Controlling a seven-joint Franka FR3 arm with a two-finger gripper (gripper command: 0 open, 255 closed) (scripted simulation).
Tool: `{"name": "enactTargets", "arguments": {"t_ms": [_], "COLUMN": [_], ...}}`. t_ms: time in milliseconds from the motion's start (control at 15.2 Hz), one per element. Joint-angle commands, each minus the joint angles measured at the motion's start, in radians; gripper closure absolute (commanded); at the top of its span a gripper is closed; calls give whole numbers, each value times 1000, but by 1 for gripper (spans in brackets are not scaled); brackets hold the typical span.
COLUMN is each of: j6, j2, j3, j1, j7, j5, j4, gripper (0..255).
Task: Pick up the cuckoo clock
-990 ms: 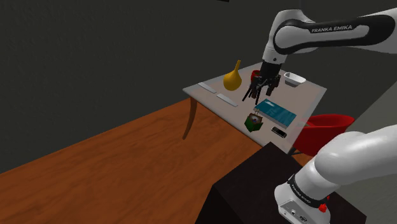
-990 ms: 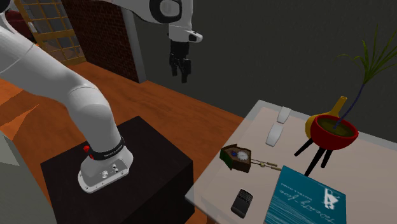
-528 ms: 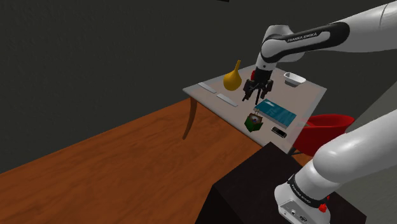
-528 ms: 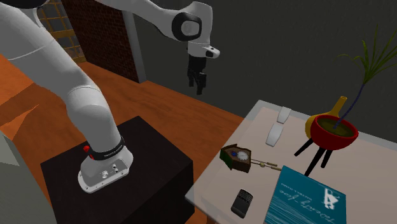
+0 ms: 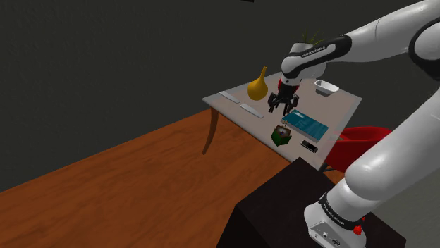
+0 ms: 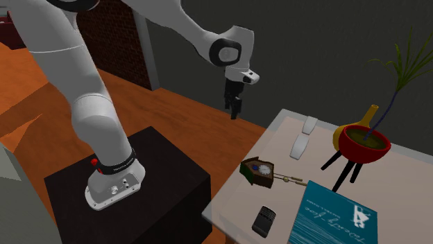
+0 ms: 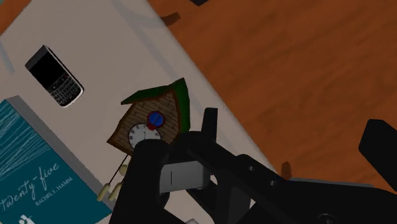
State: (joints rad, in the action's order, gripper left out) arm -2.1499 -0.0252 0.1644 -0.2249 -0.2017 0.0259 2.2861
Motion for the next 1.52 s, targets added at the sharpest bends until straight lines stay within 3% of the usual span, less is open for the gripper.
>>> {"name": "enactTargets", "arguments": {"t_ms": [0,726,1452], "j6": [-37,-162,-193], "j2": [74,429,773], "j3": [16,73,87], "j1": [-16,-125,-279], "j7": [-7,-22,-56], "j5": [-15,-137,-264], "j4": [-39,-270,-579], "gripper": [0,0,0]}}
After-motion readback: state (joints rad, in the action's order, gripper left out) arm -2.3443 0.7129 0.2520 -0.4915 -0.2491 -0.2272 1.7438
